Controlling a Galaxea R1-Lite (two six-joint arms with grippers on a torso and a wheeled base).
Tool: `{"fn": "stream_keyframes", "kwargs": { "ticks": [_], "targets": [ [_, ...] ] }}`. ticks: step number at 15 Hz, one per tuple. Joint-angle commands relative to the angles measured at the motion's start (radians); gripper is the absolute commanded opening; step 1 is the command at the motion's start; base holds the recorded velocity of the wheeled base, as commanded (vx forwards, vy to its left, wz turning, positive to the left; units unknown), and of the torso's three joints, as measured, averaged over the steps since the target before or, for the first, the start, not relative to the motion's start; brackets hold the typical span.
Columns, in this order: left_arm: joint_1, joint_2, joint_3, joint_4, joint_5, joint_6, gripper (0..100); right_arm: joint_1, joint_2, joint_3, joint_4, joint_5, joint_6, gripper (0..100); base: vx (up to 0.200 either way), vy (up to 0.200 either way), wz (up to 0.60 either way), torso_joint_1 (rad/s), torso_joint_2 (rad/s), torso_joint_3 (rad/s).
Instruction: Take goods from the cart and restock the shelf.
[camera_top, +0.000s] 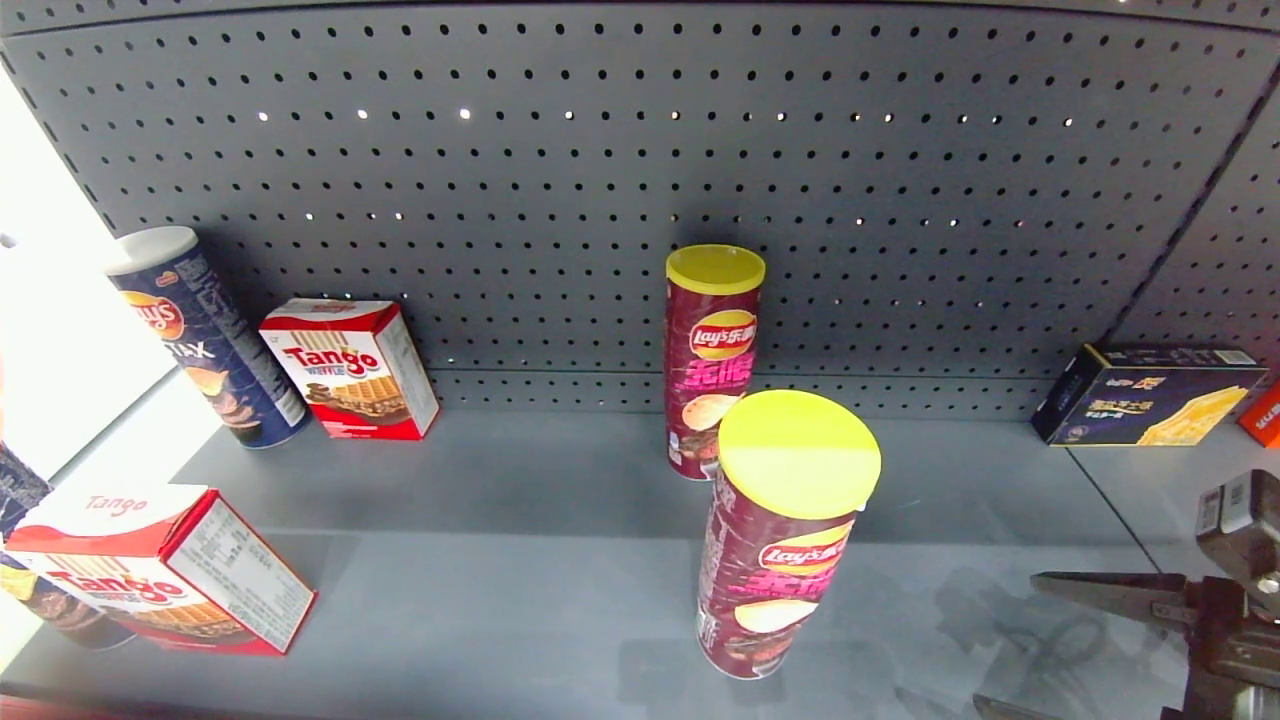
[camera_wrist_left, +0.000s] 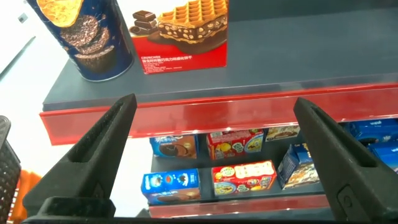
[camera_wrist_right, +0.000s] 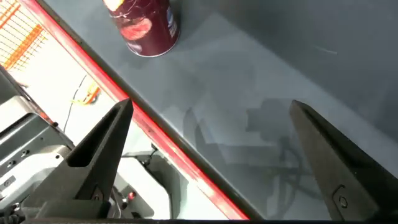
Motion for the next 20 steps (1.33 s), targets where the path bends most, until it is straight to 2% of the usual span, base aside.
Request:
{"fn": "stream_keyframes", "kwargs": {
  "ticks": [1,6,20],
  "targets": [
    [0.002,-0.002,0.0,0.0,0.002,0.0,100,0.002,0.084,-0.043,0.0,-0.001,0.001,100,0.0,0.0,0.0,0.0,0.0,0.0],
    [0.002,-0.003,0.0,-0.002,0.002,0.003,100,0.009,0.198,-0.149,0.0,-0.007,0.001,100,0.0,0.0,0.0,0.0,0.0,0.0],
    [0.002,-0.006,0.0,0.0,0.0,-0.006,100,0.054,0.346,-0.259,-0.002,-0.01,-0.004,100,0.0,0.0,0.0,0.0,0.0,0.0]
  ]
}}
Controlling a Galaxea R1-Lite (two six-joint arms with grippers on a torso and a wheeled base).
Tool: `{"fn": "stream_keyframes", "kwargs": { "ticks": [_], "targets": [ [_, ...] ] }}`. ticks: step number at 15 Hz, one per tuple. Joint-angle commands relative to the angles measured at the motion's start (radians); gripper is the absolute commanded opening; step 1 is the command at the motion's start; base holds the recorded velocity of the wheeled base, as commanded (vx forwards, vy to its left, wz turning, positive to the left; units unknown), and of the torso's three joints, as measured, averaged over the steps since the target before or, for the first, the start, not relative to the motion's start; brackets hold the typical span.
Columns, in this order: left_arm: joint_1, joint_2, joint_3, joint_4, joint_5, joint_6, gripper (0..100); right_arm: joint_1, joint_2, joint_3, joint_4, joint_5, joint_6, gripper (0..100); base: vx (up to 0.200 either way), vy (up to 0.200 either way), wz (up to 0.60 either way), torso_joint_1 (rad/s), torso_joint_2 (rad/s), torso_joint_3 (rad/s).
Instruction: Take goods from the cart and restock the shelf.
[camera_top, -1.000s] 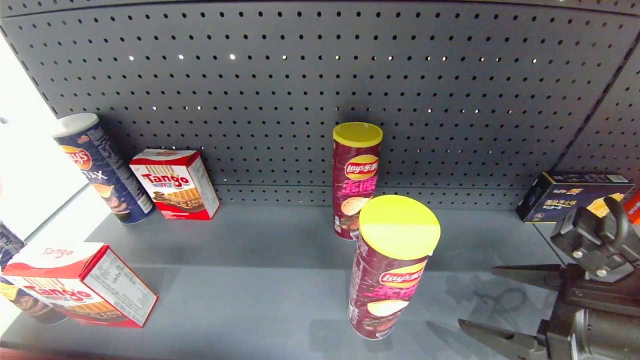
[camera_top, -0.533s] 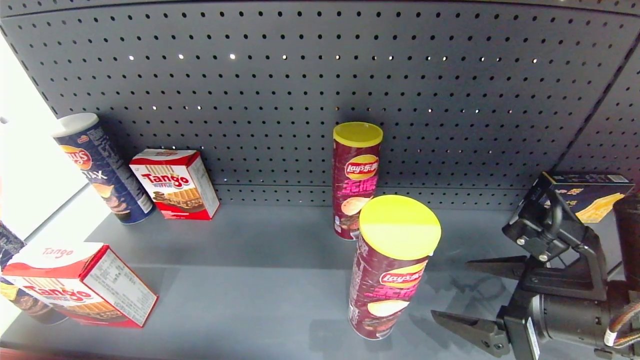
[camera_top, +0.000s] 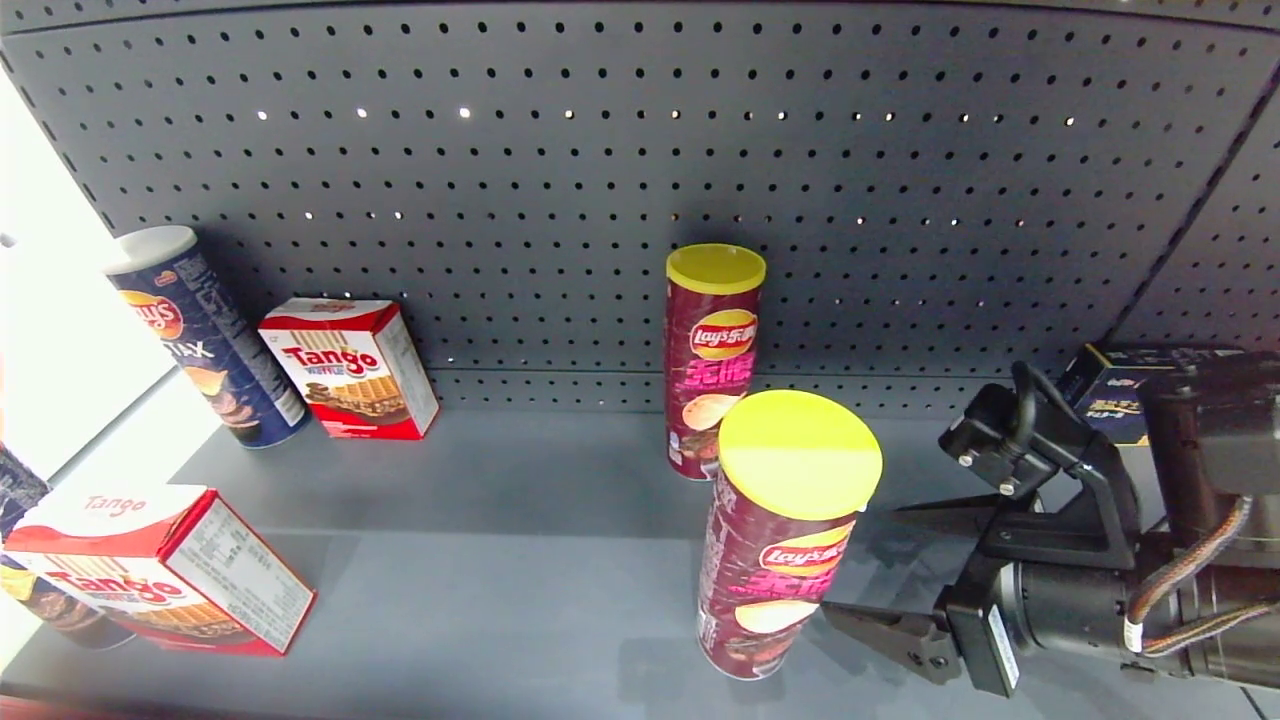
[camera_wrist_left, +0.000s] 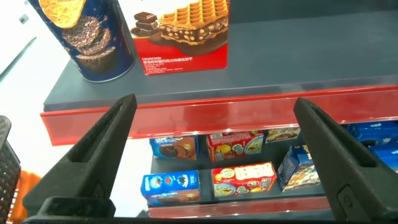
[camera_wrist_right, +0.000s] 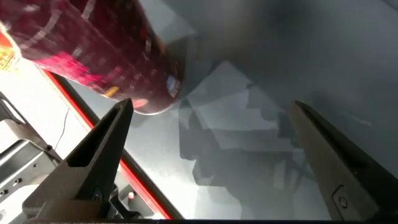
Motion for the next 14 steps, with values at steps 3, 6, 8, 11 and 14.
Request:
{"fn": "stream_keyframes", "kwargs": {
  "ticks": [3,6,8,11,14],
  "targets": [
    [0.0,0.001,0.0,0.0,0.0,0.0,100,0.02,0.031,-0.006,-0.024,0.0,-0.001,100,0.0,0.0,0.0,0.0,0.0,0.0],
    [0.0,0.001,0.0,0.0,0.0,0.0,100,0.021,0.019,0.003,-0.025,-0.003,-0.001,100,0.0,0.0,0.0,0.0,0.0,0.0],
    [0.0,0.001,0.0,0.002,0.0,0.0,100,0.006,0.01,0.003,-0.025,-0.029,-0.001,100,0.0,0.0,0.0,0.0,0.0,0.0],
    [0.0,0.001,-0.002,0.0,0.0,0.0,100,-0.012,0.021,-0.008,-0.025,-0.029,-0.001,100,0.0,0.0,0.0,0.0,0.0,0.0],
    [0.0,0.001,0.0,0.0,0.0,0.0,100,-0.011,0.047,-0.036,-0.027,-0.029,-0.001,100,0.0,0.0,0.0,0.0,0.0,0.0]
  ]
}}
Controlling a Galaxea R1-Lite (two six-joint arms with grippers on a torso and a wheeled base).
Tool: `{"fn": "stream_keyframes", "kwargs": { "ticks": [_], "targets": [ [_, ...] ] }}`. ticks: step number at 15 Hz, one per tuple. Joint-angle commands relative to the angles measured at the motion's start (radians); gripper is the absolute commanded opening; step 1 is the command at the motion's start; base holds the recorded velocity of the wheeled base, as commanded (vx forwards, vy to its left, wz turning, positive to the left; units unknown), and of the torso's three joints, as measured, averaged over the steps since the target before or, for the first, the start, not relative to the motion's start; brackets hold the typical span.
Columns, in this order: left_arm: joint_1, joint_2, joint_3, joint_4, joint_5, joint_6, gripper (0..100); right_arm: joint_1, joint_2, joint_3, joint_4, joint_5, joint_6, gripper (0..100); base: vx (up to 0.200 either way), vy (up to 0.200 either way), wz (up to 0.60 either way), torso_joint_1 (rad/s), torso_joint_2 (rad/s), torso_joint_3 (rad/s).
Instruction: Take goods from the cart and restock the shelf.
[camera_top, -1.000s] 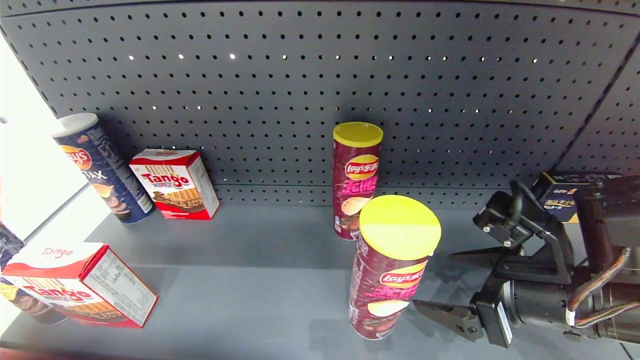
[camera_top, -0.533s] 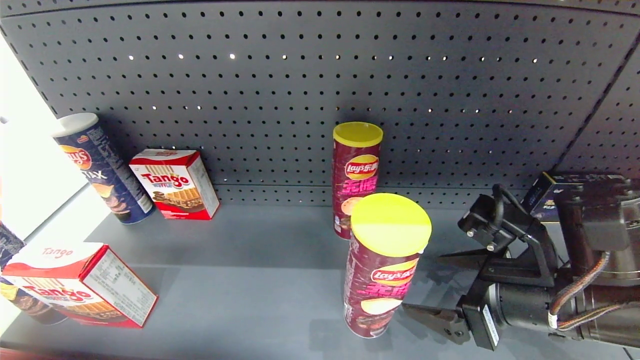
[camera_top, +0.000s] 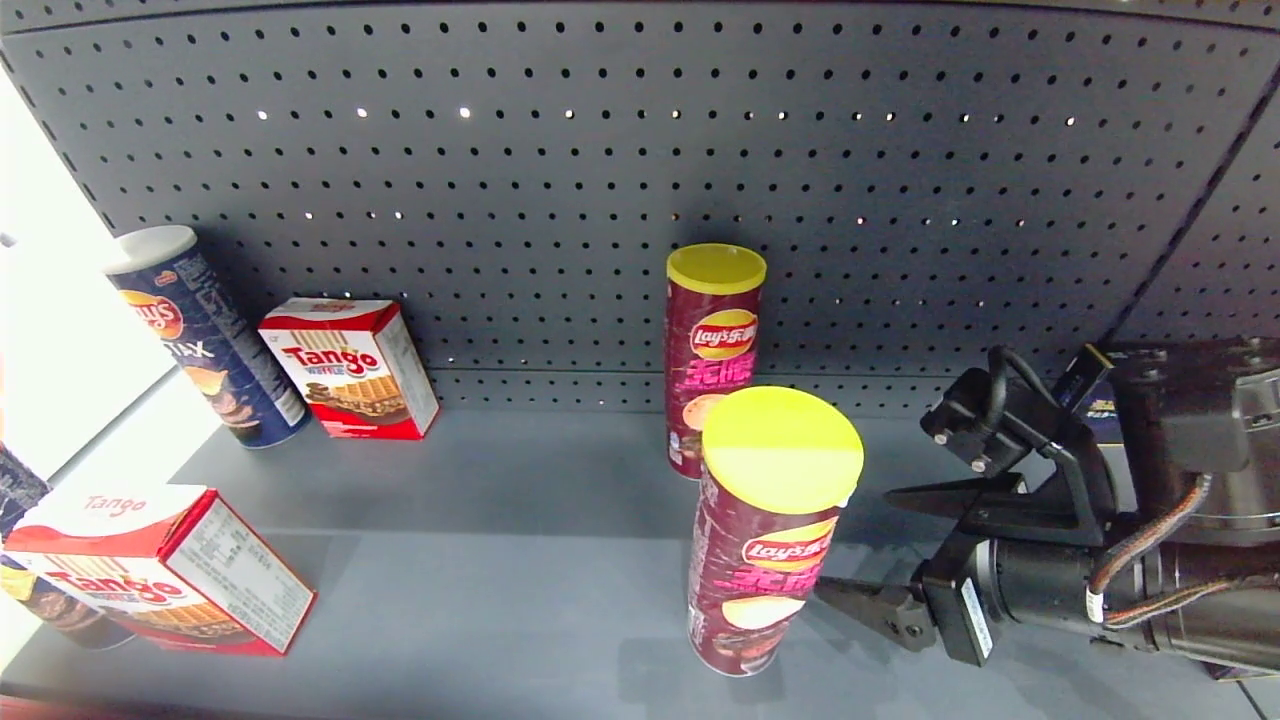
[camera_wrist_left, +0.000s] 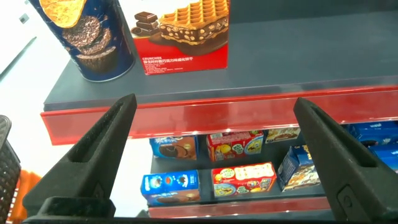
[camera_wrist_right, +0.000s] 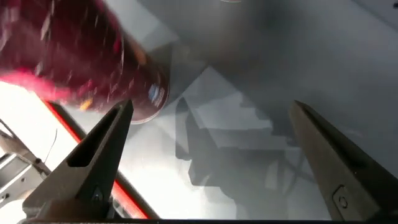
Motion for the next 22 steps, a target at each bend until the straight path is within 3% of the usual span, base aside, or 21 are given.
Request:
{"fn": "stream_keyframes", "kwargs": {
  "ticks": [1,9,15,22],
  "targets": [
    [0.0,0.001,0.001,-0.001,-0.003,0.0,100,0.005,0.013,-0.008,0.0,0.0,-0.001,100,0.0,0.0,0.0,0.0,0.0,0.0],
    [0.0,0.001,0.001,0.0,-0.008,0.0,100,0.058,-0.013,0.03,0.002,-0.002,-0.004,100,0.0,0.0,0.0,0.0,0.0,0.0],
    [0.0,0.001,-0.001,0.0,-0.017,-0.001,100,0.005,0.003,0.012,0.0,-0.005,-0.004,100,0.0,0.0,0.0,0.0,0.0,0.0],
    [0.0,0.001,-0.001,0.0,-0.019,-0.001,100,0.048,0.032,-0.011,0.002,-0.005,-0.004,100,0.0,0.0,0.0,0.0,0.0,0.0]
  ]
}}
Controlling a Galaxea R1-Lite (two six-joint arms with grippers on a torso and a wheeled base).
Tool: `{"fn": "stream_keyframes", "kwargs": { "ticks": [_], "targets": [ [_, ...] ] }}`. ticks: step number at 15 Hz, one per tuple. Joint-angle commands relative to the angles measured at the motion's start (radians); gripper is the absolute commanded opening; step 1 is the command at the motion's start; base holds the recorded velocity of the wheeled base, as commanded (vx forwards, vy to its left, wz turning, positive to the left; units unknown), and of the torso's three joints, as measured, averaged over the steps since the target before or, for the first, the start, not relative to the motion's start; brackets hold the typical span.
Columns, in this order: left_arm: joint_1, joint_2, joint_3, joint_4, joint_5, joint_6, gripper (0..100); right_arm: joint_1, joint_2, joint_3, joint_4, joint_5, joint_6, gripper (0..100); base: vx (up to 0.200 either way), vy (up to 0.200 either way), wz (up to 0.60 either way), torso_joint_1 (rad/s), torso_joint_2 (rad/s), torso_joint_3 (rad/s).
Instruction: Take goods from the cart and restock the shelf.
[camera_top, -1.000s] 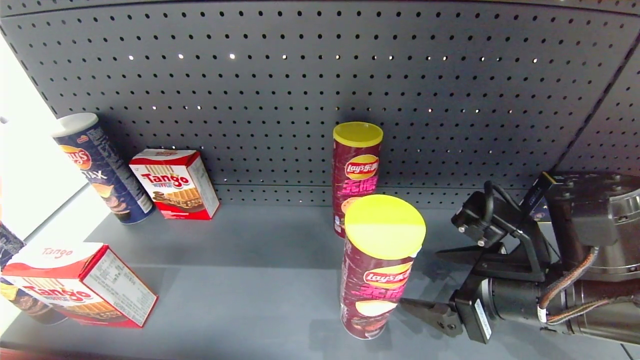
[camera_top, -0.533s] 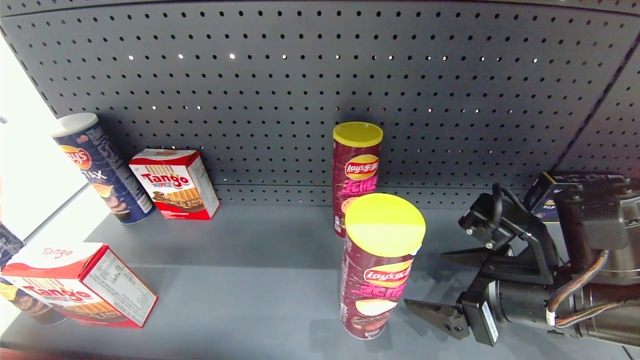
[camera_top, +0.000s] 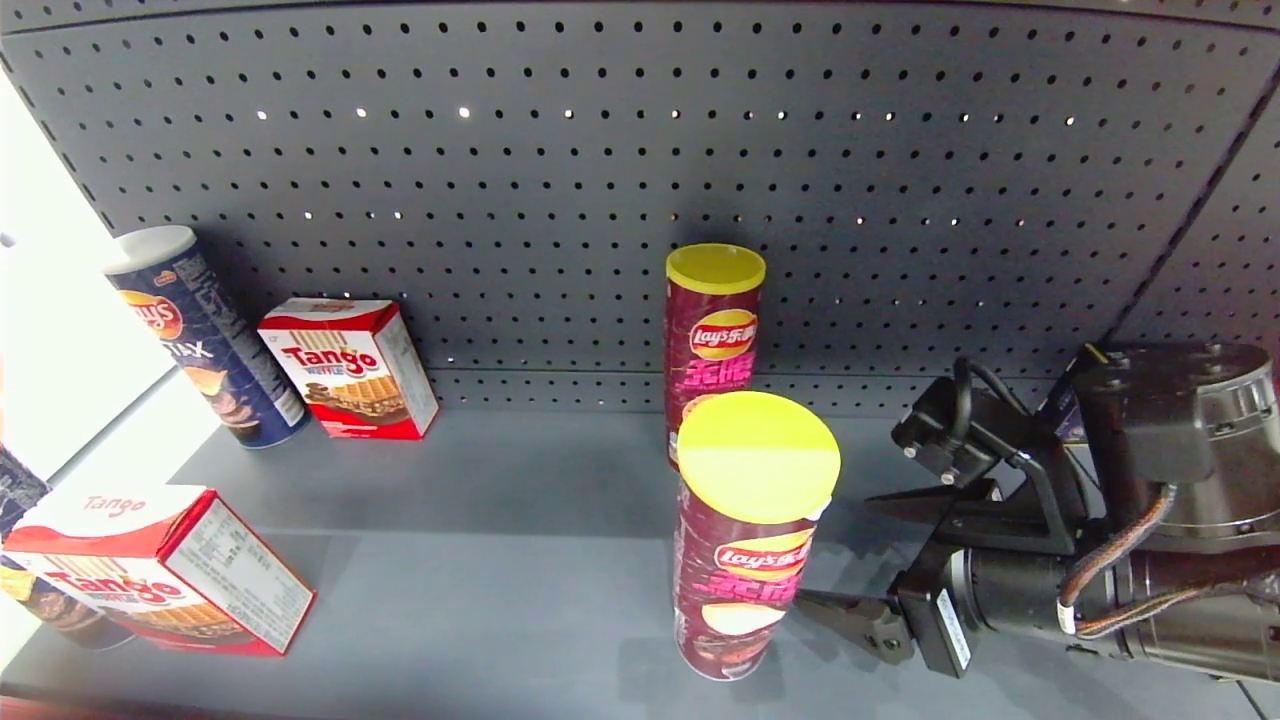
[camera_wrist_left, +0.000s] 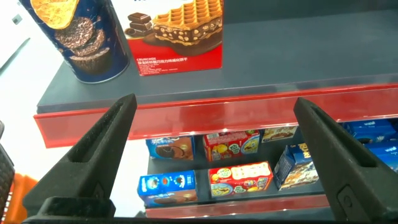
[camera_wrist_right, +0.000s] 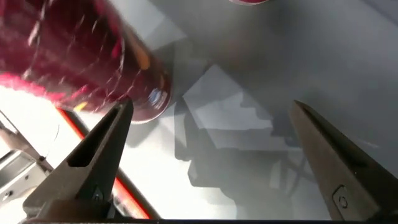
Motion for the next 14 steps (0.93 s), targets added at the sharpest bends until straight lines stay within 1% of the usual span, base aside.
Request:
{"fn": "stream_keyframes", "kwargs": {
  "ticks": [1,5,9,14],
  "targets": [
    [0.0,0.001,0.0,0.0,0.0,0.0,100,0.021,-0.001,0.014,-0.001,-0.003,0.0,100,0.0,0.0,0.0,0.0,0.0,0.0],
    [0.0,0.001,0.0,0.0,0.0,0.0,100,0.026,-0.002,0.028,-0.002,-0.014,0.0,100,0.0,0.0,0.0,0.0,0.0,0.0],
    [0.0,0.001,0.0,0.0,0.0,0.0,100,0.0,0.006,0.008,-0.002,-0.014,0.0,100,0.0,0.0,0.0,0.0,0.0,0.0],
    [0.0,0.001,0.0,0.0,0.0,0.0,100,0.005,0.009,0.0,-0.002,-0.014,0.0,100,0.0,0.0,0.0,0.0,0.0,0.0]
  ]
}}
